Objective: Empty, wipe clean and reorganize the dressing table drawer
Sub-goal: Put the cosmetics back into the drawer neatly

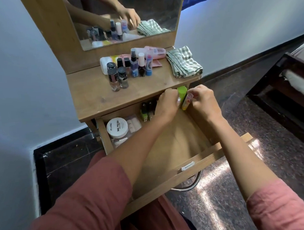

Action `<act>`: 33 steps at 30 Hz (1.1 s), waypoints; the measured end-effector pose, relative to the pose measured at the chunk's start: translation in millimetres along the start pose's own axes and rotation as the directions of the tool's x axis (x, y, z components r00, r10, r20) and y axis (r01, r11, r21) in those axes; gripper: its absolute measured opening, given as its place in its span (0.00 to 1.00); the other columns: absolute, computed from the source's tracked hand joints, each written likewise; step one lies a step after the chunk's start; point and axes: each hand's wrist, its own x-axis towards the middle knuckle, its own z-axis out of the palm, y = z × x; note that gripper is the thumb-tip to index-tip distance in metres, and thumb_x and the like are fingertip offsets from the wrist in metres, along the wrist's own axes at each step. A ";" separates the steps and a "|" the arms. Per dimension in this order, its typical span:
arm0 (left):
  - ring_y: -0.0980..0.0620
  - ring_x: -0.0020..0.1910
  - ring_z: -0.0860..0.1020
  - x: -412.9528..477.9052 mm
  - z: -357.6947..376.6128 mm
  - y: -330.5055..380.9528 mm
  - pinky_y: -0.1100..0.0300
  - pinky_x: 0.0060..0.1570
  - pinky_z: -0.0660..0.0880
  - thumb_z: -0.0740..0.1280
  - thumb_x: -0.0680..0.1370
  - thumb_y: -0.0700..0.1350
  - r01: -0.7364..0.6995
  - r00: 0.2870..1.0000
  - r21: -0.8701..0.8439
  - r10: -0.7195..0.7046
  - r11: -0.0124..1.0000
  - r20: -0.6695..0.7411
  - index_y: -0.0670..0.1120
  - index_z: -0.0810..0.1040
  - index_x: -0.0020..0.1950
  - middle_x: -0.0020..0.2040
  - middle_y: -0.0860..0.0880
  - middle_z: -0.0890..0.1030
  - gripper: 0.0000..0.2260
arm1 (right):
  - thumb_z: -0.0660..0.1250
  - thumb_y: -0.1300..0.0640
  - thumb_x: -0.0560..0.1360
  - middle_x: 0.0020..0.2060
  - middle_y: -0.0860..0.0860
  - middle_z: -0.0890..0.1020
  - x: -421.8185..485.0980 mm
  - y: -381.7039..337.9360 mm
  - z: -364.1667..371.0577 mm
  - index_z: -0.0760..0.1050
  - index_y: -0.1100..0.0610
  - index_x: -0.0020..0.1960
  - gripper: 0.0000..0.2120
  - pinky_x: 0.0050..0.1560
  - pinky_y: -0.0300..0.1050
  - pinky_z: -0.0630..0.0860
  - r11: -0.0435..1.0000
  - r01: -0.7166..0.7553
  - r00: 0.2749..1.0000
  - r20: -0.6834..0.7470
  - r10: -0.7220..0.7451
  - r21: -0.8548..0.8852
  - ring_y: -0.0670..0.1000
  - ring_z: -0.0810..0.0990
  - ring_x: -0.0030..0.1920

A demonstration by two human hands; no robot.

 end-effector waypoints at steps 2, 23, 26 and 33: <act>0.40 0.45 0.79 2.1 6.4 0.4 0.55 0.41 0.74 0.63 0.75 0.38 0.023 1.000 -0.005 -0.023 1.000 0.002 0.36 0.75 0.43 0.45 0.38 0.79 0.05 | 0.63 0.70 0.67 0.46 0.58 0.79 -0.5 4.6 3.8 0.80 0.62 0.45 0.11 0.47 0.54 0.76 0.999 -0.026 1.000 0.007 0.026 -0.022 0.59 0.78 0.46; 0.35 0.55 0.76 3.9 26.5 15.6 0.50 0.46 0.71 0.57 0.79 0.36 -0.032 0.999 0.098 0.032 0.995 0.003 0.34 0.73 0.54 0.55 0.36 0.75 0.09 | 0.62 0.66 0.72 0.51 0.59 0.76 1.9 23.0 16.5 0.76 0.63 0.53 0.11 0.51 0.55 0.75 0.987 0.012 0.999 0.046 -0.005 -0.162 0.59 0.74 0.54; 0.36 0.55 0.76 1.7 22.9 16.7 0.51 0.47 0.72 0.57 0.78 0.36 -0.042 0.999 0.097 0.043 0.994 -0.007 0.34 0.73 0.54 0.55 0.36 0.75 0.09 | 0.62 0.67 0.71 0.52 0.59 0.76 1.6 21.5 16.4 0.76 0.63 0.55 0.13 0.52 0.54 0.75 0.988 0.008 0.999 0.052 0.001 -0.156 0.59 0.73 0.55; 0.38 0.54 0.76 -6.7 8.7 19.7 0.53 0.44 0.69 0.59 0.77 0.35 -0.069 0.997 0.093 0.072 0.993 -0.028 0.36 0.73 0.54 0.55 0.38 0.75 0.08 | 0.63 0.66 0.72 0.51 0.59 0.77 -0.5 12.9 10.2 0.77 0.62 0.53 0.11 0.50 0.54 0.75 0.995 0.008 0.999 0.031 -0.005 -0.097 0.60 0.75 0.54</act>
